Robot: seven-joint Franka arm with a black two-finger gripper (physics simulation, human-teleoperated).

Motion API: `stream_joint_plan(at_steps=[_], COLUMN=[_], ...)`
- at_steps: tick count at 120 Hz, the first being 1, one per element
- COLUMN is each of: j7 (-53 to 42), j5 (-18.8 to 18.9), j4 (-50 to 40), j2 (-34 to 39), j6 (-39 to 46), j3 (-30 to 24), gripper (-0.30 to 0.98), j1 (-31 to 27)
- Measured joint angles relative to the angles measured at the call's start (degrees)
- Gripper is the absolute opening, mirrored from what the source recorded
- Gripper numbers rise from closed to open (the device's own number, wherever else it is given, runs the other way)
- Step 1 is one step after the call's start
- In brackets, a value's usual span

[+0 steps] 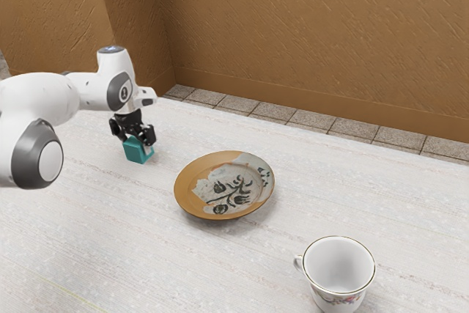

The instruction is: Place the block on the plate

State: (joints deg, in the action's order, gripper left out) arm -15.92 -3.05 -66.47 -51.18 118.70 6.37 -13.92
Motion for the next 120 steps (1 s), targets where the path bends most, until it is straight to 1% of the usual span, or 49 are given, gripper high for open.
stream_joint_plan(at_steps=[12, 26, 69, 88, 104, 120], j7=[-0.3, -0.6, -1.2, -1.3, -1.4, -1.4], j5=[-0.3, -0.5, -0.7, -0.5, -0.5, -0.7], j4=[0.0, 0.0, 0.9, 0.9, 0.5, -0.9], j2=[0.0, -0.2, -1.1, -0.4, 3.1, 7.9], j6=[0.2, 0.4, 0.6, 0.3, -0.5, -2.5], j3=[0.3, 0.4, 0.5, 0.5, 0.4, 0.2], gripper=[0.52, 0.48, 0.42, 0.42, 0.41, 0.41], j1=[0.1, 0.2, 0.4, 0.9, 3.2, 6.8])
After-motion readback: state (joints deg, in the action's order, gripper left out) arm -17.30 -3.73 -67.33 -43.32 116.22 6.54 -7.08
